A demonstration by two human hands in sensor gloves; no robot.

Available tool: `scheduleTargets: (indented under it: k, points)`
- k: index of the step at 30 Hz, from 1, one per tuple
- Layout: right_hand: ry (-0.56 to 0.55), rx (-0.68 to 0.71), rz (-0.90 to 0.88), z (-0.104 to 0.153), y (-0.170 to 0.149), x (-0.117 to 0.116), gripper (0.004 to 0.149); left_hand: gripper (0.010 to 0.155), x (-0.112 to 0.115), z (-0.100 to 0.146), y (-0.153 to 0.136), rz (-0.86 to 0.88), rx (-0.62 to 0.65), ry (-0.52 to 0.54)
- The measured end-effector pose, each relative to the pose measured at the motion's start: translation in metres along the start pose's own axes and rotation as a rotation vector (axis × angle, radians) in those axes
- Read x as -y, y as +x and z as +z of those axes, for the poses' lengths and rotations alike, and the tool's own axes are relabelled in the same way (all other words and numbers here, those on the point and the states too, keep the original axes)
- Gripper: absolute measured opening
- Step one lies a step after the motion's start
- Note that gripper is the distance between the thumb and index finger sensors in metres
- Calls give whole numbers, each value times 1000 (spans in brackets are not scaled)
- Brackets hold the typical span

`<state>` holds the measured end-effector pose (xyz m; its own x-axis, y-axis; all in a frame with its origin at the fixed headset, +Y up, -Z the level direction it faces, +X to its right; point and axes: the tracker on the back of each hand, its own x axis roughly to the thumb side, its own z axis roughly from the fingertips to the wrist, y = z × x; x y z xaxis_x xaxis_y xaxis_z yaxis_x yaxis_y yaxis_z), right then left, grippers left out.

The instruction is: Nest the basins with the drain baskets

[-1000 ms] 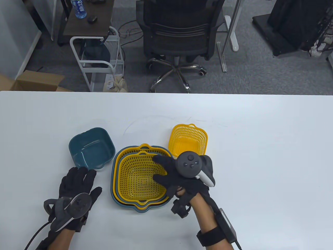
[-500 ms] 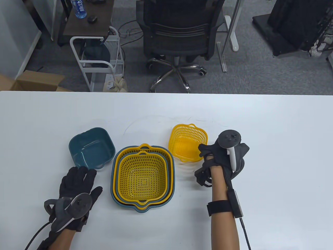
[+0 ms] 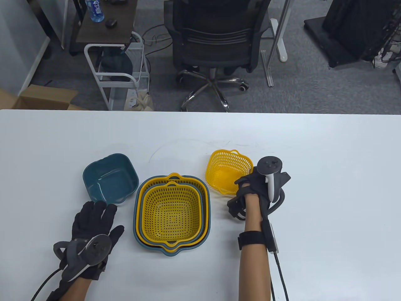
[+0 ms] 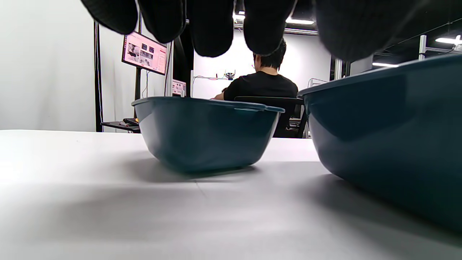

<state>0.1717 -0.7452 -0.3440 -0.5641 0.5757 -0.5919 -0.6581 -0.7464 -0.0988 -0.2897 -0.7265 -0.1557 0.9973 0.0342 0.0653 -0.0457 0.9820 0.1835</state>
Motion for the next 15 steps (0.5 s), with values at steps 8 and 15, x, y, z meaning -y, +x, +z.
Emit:
scheduleTargets:
  k: [8, 15]
  points:
    - [-35, 68, -15, 30, -7, 65, 61, 74, -10, 4, 6, 54, 37, 43]
    - [13, 230, -16, 88, 18, 87, 61, 75, -35, 3, 61, 98, 213, 110]
